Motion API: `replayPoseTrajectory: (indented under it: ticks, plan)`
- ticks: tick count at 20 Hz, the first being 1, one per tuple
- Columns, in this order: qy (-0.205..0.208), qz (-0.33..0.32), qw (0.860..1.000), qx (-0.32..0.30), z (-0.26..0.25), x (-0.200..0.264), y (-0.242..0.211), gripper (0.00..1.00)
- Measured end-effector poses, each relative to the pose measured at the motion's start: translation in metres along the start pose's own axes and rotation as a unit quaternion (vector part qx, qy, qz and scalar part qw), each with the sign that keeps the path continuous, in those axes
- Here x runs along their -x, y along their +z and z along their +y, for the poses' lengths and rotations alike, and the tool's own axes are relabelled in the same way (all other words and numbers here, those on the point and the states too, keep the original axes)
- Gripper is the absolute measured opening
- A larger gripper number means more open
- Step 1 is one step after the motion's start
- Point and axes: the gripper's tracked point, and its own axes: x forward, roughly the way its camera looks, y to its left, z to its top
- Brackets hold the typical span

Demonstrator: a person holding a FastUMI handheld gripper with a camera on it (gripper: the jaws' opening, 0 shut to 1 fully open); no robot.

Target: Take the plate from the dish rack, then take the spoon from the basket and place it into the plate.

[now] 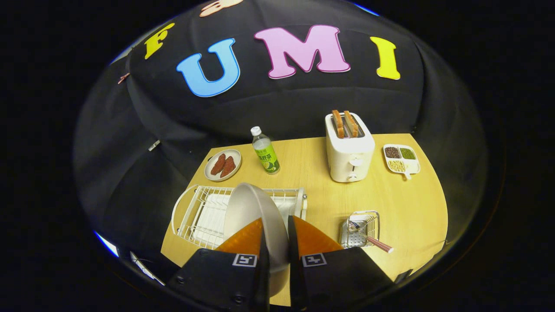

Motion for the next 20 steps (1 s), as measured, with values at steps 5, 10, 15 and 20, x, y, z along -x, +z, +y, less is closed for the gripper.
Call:
replayPoseTrajectory:
  ticks: [5,10,15,20]
  plan:
    - [0.002,0.011,0.999,-0.050,-0.064,0.041,-0.043,0.23]
    - [-0.008,0.025,0.995,-0.100,-0.132,0.066,-0.092,0.23]
    - [-0.013,0.039,0.989,-0.145,-0.201,0.070,-0.127,0.23]
    - [-0.006,0.065,0.984,-0.164,-0.245,0.040,-0.157,0.23]
